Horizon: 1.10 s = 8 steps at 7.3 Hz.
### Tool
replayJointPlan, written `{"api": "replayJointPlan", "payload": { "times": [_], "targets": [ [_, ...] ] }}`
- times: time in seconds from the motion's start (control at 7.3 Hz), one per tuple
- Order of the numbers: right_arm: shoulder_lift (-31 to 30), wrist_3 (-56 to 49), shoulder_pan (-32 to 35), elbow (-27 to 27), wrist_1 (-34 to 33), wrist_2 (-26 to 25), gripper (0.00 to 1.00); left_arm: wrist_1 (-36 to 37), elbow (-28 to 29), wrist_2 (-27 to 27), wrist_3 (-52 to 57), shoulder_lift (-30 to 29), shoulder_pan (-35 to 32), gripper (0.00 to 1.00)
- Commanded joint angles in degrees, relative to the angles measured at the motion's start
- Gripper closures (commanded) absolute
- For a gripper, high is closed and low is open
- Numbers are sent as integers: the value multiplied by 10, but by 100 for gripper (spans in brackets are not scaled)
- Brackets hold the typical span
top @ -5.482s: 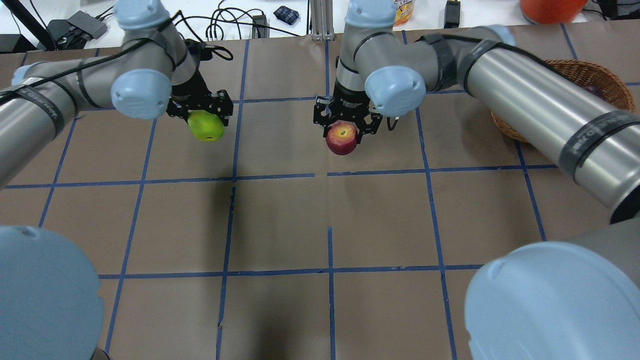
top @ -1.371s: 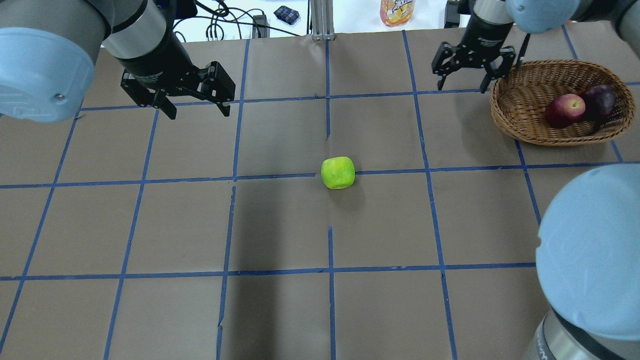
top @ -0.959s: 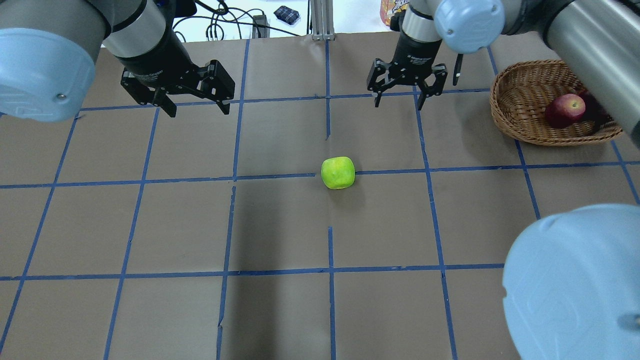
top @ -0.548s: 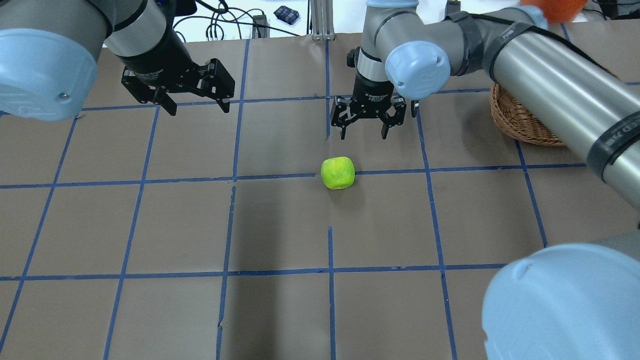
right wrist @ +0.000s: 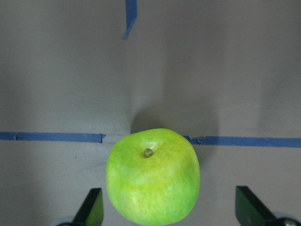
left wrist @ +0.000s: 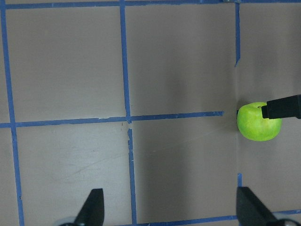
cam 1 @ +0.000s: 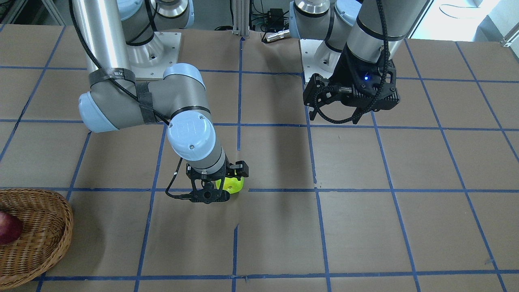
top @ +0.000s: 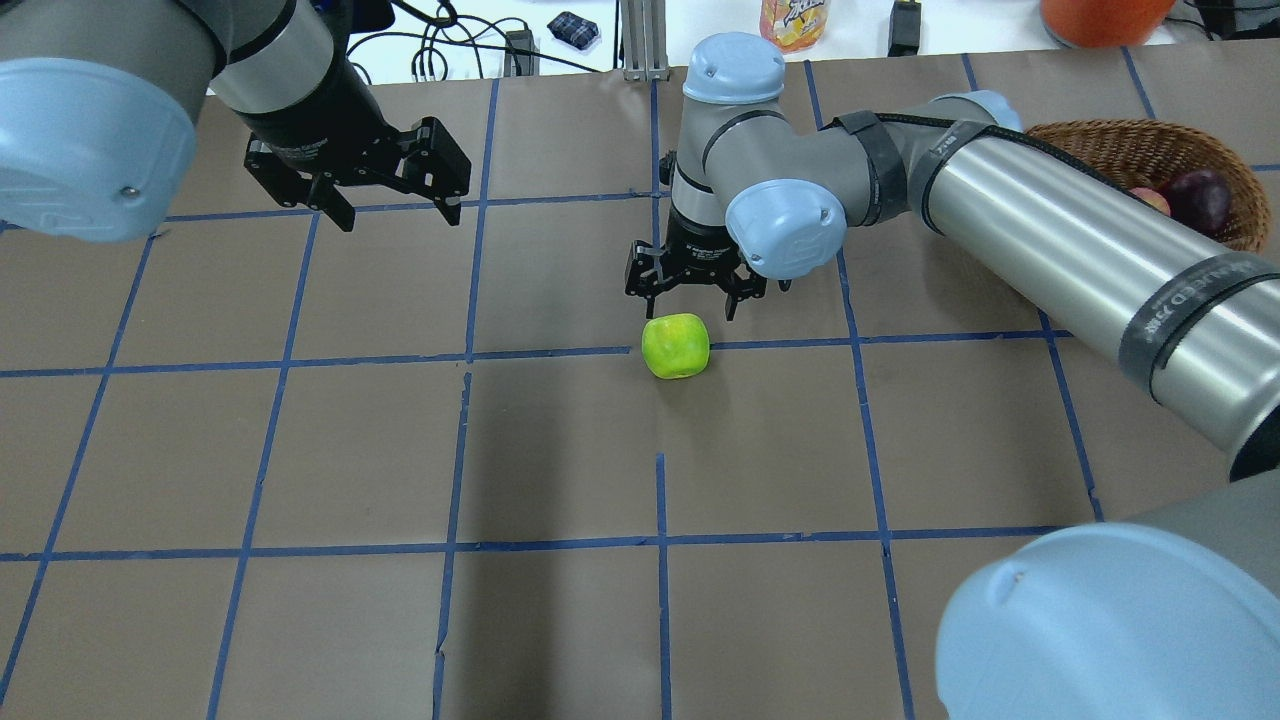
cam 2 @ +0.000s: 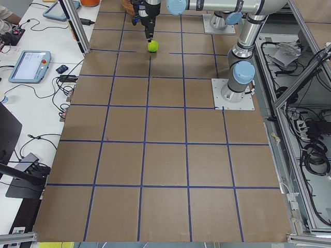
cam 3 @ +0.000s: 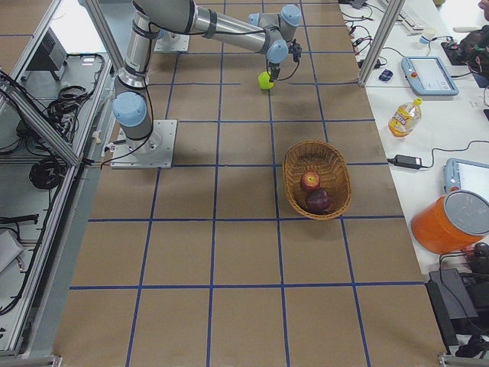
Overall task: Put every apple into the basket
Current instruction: 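Move the right gripper to the green apple and grasp it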
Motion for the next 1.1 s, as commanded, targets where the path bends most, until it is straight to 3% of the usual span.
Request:
{"api": "replayJointPlan", "payload": {
  "times": [0.0, 0.69, 0.82, 0.96],
  "targets": [
    [9, 8, 10, 13, -15, 0, 0, 0, 0, 0, 0, 0, 0, 0],
    [35, 13, 20, 17, -44, -7, 0, 0, 1, -1, 0, -2, 0, 0],
    [36, 14, 19, 22, -59, -8, 25, 0, 2, 0, 0, -2, 0, 0],
    [35, 16, 19, 21, -72, -8, 74, 0, 2, -1, 0, -2, 0, 0]
  ]
}}
